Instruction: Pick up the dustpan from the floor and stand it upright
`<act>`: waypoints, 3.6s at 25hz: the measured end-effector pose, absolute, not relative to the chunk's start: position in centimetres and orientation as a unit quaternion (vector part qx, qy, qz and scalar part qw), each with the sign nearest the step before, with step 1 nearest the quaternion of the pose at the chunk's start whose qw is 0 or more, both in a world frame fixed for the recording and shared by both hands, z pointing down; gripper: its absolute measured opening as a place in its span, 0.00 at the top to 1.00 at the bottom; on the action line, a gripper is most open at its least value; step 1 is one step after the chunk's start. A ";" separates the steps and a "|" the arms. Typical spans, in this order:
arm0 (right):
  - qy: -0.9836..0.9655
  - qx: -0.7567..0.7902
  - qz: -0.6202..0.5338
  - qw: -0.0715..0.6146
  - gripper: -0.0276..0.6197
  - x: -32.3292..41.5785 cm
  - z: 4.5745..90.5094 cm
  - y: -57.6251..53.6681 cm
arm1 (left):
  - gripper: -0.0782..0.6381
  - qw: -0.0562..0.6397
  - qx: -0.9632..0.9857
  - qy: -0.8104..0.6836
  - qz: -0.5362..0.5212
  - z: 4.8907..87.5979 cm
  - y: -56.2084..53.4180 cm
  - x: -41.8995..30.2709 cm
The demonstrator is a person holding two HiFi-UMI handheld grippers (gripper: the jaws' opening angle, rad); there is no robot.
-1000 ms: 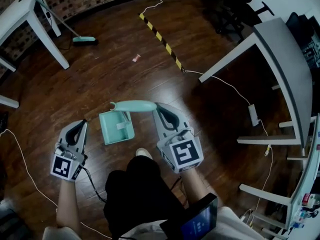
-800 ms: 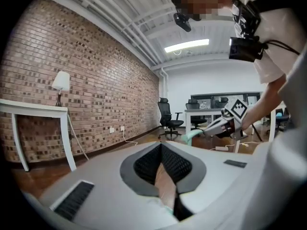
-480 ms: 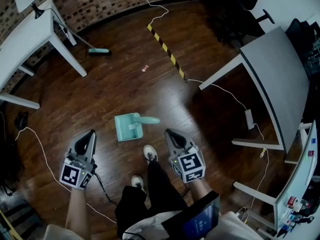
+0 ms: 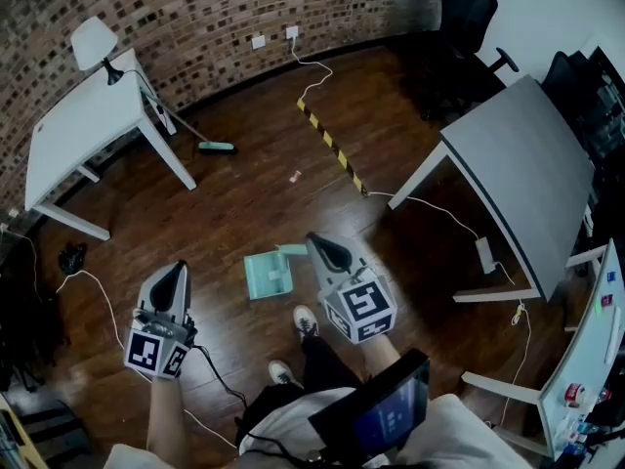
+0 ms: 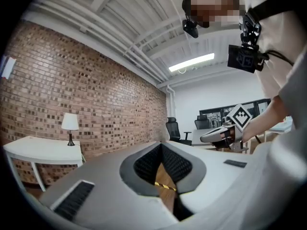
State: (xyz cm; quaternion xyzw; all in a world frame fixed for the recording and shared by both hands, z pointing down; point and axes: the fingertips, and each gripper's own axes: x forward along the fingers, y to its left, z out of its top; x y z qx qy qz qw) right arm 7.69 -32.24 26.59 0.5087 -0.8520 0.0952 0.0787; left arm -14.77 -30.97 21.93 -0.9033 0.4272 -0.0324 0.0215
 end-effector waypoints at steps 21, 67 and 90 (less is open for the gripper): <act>-0.891 0.447 0.049 -0.064 0.98 0.6 9.3 -17.9 | 0.89 0.021 -0.867 0.497 0.021 12.1 -13.2 -19.1; -0.900 0.411 0.146 -0.009 0.98 16.0 20.2 24.3 | 0.89 -0.012 -0.824 0.565 -0.049 18.0 29.8 -5.0; -0.925 0.376 0.032 -0.030 0.98 8.5 10.7 30.1 | 0.89 0.053 -0.821 0.569 0.002 11.9 34.8 -8.3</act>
